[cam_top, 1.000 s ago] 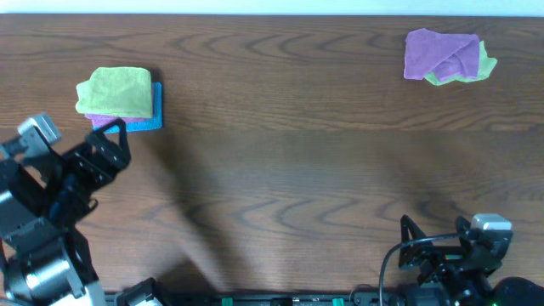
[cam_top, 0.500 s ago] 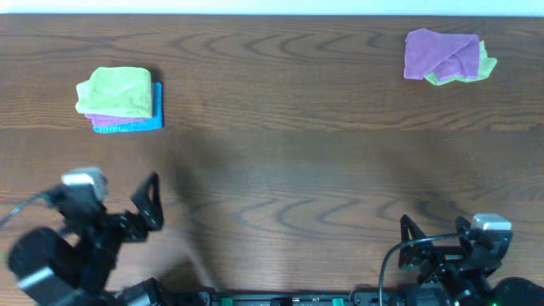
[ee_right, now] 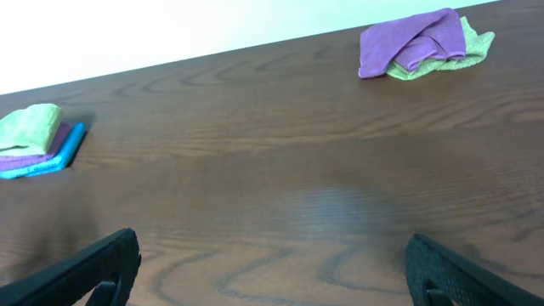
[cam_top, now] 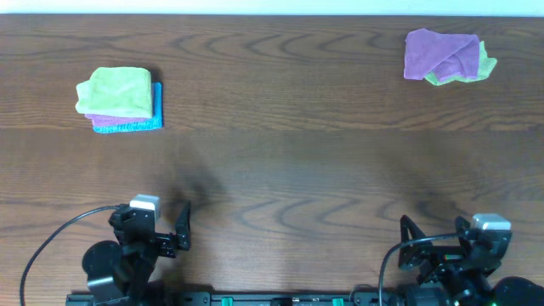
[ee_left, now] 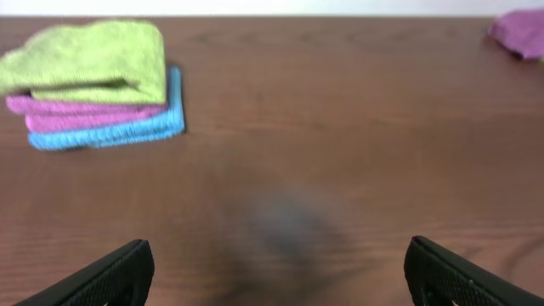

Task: Fold the cloth

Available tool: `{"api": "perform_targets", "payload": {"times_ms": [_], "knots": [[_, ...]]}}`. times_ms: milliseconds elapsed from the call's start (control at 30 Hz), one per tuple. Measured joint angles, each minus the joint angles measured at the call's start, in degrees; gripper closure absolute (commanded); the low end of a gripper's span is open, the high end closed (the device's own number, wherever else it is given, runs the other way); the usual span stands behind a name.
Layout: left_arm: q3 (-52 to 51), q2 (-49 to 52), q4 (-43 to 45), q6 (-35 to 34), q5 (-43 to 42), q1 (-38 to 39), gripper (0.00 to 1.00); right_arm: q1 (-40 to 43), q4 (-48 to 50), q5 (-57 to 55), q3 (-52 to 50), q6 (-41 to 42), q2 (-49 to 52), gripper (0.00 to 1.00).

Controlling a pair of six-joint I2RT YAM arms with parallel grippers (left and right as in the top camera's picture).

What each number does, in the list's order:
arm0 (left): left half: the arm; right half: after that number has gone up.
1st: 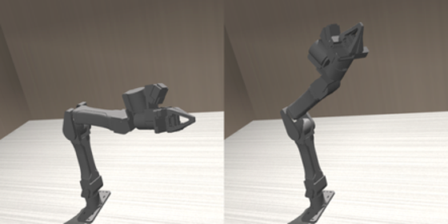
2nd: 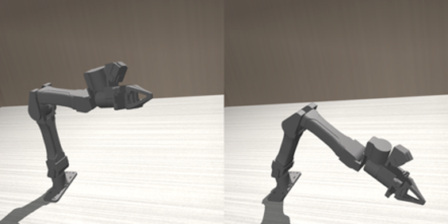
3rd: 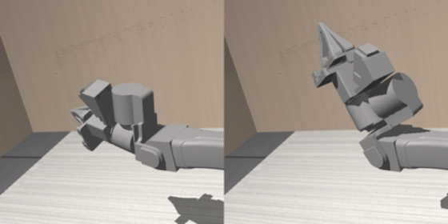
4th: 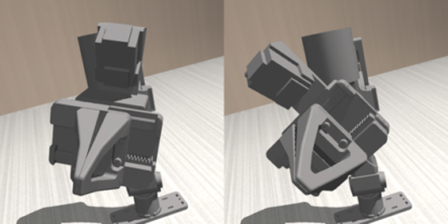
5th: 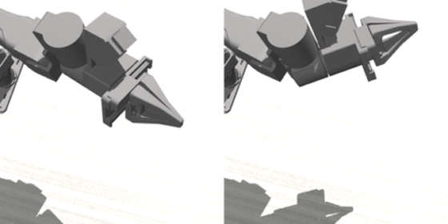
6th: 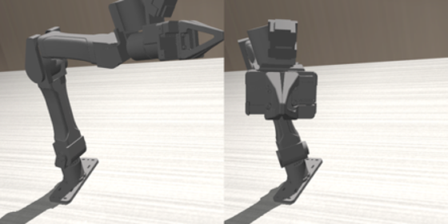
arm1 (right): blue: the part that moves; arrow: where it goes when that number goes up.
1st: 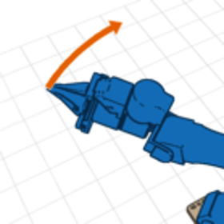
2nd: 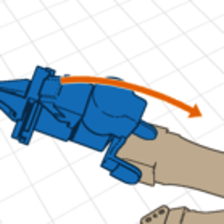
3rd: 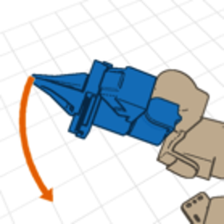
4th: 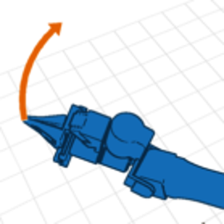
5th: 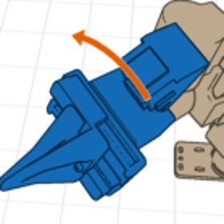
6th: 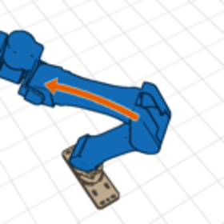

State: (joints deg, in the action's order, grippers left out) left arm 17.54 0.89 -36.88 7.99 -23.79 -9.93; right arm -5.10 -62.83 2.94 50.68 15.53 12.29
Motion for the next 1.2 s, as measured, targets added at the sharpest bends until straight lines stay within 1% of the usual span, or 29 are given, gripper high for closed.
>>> {"api": "perform_targets", "payload": {"times_ms": [133, 200, 367, 467, 633, 833, 1200], "knots": [[-2.2, 0.0, -0.2, 0.0, 5.2, 4.5, 0.05, 0.0, 0.0, 0.0, 0.0, 0.0, 0.0, 0.01], [-3.1, 0.0, -0.4, 0.0, 7.1, 5.5, 0.05, 0.0, 0.0, 0.0, 0.0, 0.0, 0.0, 0.01], [-5.7, -0.1, -0.9, -0.5, 9.9, 5.9, 0.05, 0.0, 0.0, 0.0, 0.0, 0.0, 0.0, 0.01], [-7.9, -0.1, -1.4, -2.3, 11.6, 6.1, 0.05, 0.0, 0.0, 0.0, 0.0, 0.0, 0.0, 0.01], [-7.9, -0.3, -2.1, -4.9, 16.6, 8.0, 0.05, 0.0, 0.0, 0.0, 0.0, 0.0, 0.0, 0.01], [-7.8, -0.3, -2.8, -5.2, 18.3, 8.3, 0.05, 0.0, 0.0, 0.0, 0.0, 0.0, 0.0, 0.01], [-7.8, -0.3, -2.8, -5.2, 18.3, 8.3, 0.05, 0.0, 0.0, 0.0, 0.0, 0.0, 0.0, 0.01]]}}
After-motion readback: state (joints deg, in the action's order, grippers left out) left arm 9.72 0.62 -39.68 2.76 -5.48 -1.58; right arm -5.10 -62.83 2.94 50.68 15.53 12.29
